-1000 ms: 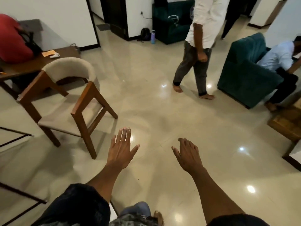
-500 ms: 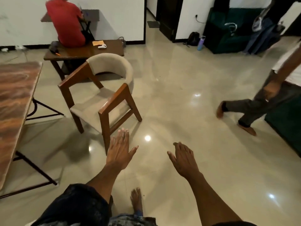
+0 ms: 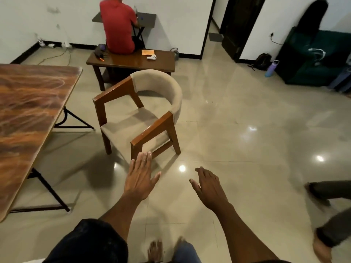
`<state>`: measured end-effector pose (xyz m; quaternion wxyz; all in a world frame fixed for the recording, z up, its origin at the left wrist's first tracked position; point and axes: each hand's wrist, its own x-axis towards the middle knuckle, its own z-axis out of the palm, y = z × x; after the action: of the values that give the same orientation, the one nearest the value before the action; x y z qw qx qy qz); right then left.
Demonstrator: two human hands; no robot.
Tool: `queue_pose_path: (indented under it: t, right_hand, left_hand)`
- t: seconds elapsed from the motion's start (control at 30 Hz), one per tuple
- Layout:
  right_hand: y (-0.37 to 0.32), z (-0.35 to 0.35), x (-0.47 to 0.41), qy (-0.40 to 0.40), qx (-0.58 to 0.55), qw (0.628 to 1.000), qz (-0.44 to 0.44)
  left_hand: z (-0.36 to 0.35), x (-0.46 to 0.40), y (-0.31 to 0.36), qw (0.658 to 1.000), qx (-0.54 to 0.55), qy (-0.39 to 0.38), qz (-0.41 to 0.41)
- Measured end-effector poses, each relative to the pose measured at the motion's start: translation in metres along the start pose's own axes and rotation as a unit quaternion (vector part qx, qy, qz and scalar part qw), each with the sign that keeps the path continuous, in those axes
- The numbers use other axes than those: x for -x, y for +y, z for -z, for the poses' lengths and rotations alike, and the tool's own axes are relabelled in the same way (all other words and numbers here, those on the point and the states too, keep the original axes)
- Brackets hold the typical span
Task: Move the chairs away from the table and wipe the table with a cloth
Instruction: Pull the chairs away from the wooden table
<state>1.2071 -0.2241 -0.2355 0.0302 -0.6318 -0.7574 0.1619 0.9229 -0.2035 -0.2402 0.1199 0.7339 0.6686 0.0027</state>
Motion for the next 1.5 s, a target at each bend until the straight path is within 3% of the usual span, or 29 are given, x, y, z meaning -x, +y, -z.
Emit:
queue_pose_path:
  t: [0.63,1.07,1.5]
  right_hand:
    - [0.037,0.055,-0.246,-0.020,-0.002,0.986,0.167]
    - [0.047,0.052,-0.371,-0.048,-0.008,0.976,0.213]
    - [0.036,0.112,-0.544,-0.077,0.077,0.964,0.241]
  left_hand:
    - [0.017,-0.131,0.006,0.984,0.037,0.053,0.165]
    - [-0.002,-0.223,-0.023,0.973,0.023,0.011,0.230]
    - [0.011,-0.341,-0.054,0.959,0.071,0.023,0.272]
